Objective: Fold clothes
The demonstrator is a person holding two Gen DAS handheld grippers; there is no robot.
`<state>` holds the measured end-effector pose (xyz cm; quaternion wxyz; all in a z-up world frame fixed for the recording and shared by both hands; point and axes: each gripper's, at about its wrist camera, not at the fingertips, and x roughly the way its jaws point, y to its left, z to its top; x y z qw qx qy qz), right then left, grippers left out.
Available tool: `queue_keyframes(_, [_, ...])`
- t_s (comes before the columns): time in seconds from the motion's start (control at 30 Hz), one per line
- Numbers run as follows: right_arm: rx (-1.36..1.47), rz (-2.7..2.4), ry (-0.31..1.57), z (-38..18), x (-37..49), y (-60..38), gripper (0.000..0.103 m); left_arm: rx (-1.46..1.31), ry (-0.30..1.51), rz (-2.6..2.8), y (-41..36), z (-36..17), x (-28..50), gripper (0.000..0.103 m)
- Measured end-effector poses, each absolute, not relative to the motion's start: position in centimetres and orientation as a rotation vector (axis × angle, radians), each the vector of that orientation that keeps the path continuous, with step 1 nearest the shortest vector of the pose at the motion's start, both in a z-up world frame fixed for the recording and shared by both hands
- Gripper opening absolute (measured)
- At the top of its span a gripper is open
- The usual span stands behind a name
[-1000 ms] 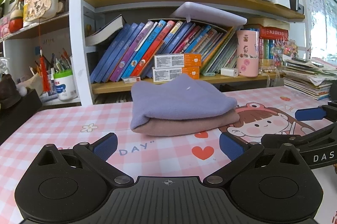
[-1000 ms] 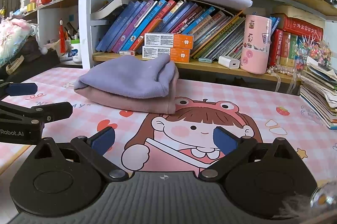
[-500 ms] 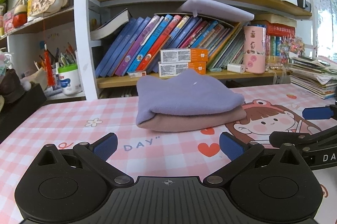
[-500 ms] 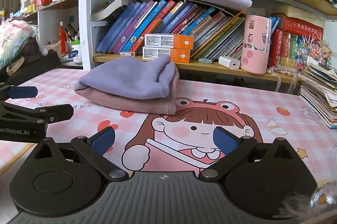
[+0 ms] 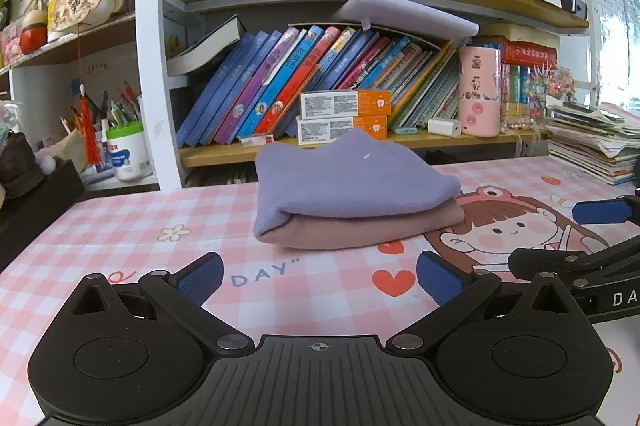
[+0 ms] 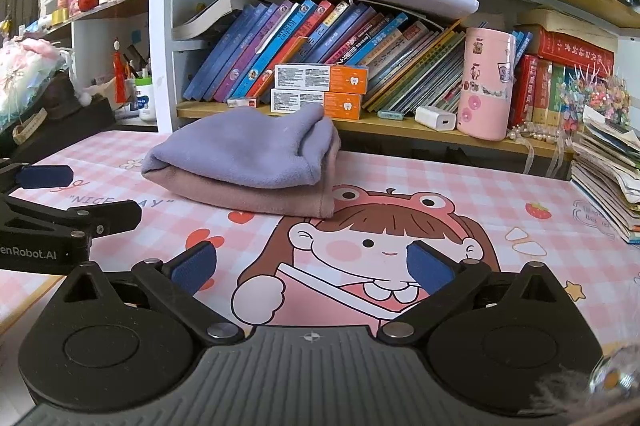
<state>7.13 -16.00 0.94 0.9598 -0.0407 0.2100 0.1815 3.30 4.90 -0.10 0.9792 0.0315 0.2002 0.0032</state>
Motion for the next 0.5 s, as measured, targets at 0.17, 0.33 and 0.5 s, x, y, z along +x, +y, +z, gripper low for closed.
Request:
queue_keyframes(0.17, [-0.086,0.369,0.431,0.93,7.20,-15.94,0.103,0.060,0.413,0.006,4.99,-0.14,3.46,0.103])
queue_keyframes(0.33, [-0.081,0.364,0.445,0.86,7.43,-15.97,0.103,0.066,0.430,-0.005,4.92,-0.26,3.70,0.103])
queue_keyframes(0.5, [-0.082,0.363,0.450,0.85,7.56,-15.92,0.103,0.064,0.436,-0.004,4.94,-0.27,3.76,0.103])
